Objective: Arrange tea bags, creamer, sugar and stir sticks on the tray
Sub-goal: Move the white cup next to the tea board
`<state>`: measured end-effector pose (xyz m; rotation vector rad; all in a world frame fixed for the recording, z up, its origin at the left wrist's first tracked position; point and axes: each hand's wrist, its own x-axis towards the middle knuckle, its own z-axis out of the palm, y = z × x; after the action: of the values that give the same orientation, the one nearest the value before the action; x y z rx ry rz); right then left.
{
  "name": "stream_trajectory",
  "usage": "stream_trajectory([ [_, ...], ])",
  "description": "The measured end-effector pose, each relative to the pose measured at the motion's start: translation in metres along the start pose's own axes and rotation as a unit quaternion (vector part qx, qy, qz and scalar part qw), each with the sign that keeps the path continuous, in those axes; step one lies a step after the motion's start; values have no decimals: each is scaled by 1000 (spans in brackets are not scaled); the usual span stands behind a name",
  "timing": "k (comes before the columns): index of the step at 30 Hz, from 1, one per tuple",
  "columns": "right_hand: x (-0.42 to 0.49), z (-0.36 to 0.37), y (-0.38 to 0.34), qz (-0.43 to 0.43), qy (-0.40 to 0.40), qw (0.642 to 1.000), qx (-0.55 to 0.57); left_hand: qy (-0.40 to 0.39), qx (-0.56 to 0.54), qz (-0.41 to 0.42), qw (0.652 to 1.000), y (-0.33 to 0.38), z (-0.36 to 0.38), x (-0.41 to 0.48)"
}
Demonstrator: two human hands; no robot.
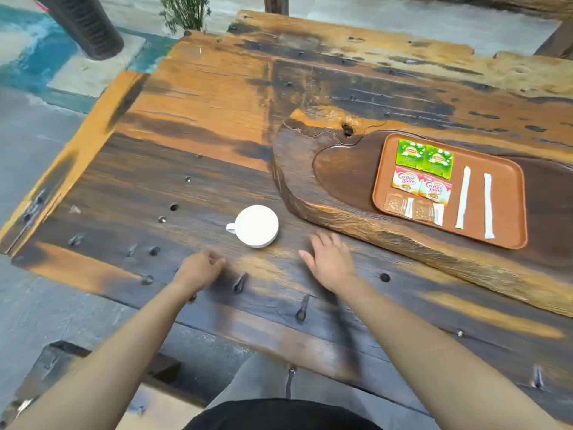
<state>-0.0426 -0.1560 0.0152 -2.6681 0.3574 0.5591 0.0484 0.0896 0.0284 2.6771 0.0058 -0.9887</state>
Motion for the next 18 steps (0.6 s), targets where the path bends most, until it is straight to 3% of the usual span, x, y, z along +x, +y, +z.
stream_trajectory([
  [3, 2, 30, 14, 50, 10, 998, -32, 51, -125, 1, 991, -5, -3, 14],
  [8, 0, 66, 32, 63, 44, 995, -69, 9, -404, 5, 915, 14, -6, 41],
  [13, 0, 73, 37, 57, 91, 992, -68, -85, -456, 12, 886, 24, 2, 59],
  [18, -1, 77, 39, 56, 112, 990, -64, -75, -501, 40, 861, 22, 5, 67],
])
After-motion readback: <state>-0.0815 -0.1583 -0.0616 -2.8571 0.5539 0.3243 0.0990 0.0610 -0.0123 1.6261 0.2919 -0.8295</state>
